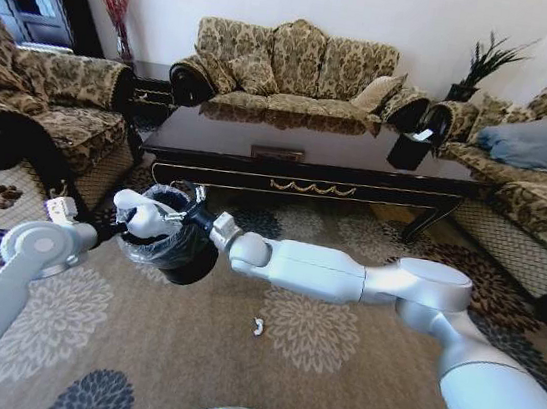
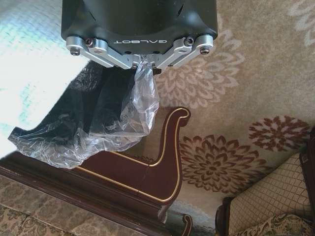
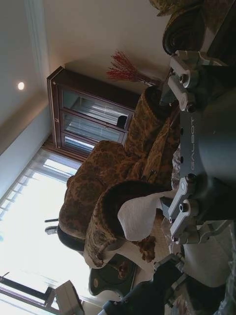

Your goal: Move to the front of the table and pick up the trash from the floor, then place it into the trash bin.

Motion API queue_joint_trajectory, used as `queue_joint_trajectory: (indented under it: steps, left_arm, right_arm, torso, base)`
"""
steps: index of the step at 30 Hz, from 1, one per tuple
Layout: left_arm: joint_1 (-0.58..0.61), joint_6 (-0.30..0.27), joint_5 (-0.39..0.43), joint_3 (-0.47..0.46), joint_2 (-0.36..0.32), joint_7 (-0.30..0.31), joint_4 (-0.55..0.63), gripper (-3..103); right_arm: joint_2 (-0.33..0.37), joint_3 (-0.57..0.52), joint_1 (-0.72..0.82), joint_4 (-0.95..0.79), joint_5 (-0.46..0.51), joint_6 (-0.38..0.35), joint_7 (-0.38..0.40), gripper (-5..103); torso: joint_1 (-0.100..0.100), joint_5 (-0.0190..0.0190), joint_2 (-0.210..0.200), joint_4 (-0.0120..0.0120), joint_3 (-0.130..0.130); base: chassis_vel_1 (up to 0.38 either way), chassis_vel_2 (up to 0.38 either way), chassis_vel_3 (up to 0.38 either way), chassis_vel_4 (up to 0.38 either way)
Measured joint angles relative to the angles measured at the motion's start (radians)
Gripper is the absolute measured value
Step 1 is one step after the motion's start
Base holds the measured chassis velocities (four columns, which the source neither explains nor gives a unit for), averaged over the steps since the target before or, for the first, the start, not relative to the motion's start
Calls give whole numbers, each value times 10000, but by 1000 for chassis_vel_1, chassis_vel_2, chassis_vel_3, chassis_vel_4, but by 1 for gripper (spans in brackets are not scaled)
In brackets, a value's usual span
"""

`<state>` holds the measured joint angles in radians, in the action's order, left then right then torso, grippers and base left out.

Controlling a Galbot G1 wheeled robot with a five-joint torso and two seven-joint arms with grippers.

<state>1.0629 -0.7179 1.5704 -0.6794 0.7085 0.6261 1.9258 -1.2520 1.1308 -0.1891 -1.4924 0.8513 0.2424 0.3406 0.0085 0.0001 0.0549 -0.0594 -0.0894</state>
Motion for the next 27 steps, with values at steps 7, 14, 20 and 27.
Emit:
queue_joint_trajectory:
  steps: [7,14,20,27]
  left_arm:
    - [-15,0,-3,-38,-54,-11,-46,3]
    - [-22,4,-13,-65,-104,-23,-64,3]
    - [-18,7,-37,-64,-99,-25,-56,3]
    - [48,10,-49,-99,-88,-24,-2,3]
  right_arm:
    - [506,42,-101,-29,-234,-128,43,100]
    - [1365,183,-203,-565,-315,-140,90,100]
    - [1866,361,-240,-1145,-316,-141,217,100]
    - [2205,404,-283,-1394,-315,-148,354,100]
  torso:
    - [0,-2,0,0,0]
    - [0,-1,0,-2,1]
    - [0,0,0,-1,0]
    - [0,-1,0,2,1]
  base:
    - [0,0,0,0]
    - [0,0,0,0]
    - [0,0,0,0]
    - [0,0,0,0]
